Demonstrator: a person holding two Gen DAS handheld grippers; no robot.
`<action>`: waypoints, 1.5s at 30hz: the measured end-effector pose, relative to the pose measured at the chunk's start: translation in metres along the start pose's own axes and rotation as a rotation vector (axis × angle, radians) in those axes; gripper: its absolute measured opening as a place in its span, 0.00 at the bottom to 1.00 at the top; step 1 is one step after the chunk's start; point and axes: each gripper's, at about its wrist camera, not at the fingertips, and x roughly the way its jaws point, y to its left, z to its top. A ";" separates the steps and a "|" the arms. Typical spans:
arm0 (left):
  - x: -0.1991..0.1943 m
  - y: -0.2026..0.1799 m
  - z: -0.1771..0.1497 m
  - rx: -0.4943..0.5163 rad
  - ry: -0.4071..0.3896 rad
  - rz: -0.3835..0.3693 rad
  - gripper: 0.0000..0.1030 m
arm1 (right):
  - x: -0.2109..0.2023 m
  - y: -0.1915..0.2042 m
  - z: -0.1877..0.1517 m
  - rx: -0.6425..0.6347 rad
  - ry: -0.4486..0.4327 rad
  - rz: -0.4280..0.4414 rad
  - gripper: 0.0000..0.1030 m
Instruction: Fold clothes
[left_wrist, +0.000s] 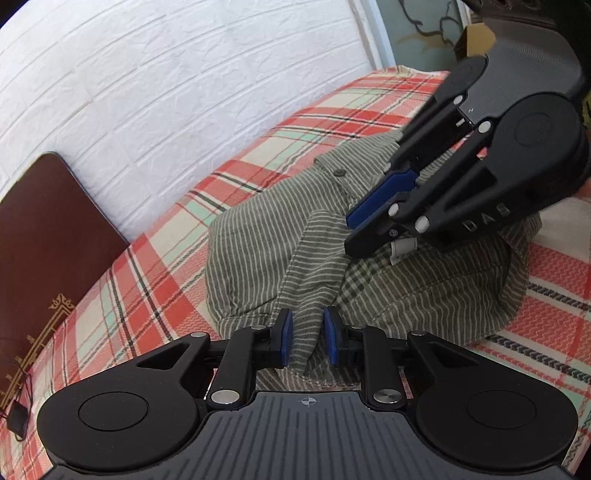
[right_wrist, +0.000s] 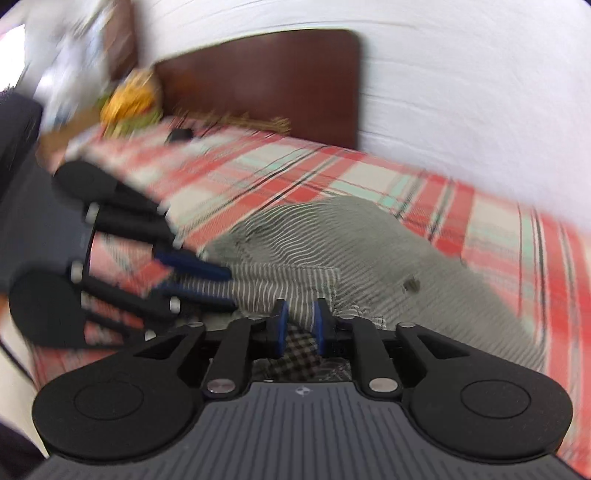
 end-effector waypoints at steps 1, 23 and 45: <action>0.001 0.000 0.000 -0.003 0.001 -0.002 0.21 | 0.000 0.004 0.001 -0.048 0.004 -0.009 0.26; -0.001 -0.001 0.004 -0.030 -0.042 0.020 0.33 | -0.010 -0.023 0.034 0.094 -0.015 0.128 0.03; -0.013 0.089 0.011 -0.631 -0.124 -0.216 0.01 | -0.016 -0.026 0.010 0.393 -0.059 0.351 0.18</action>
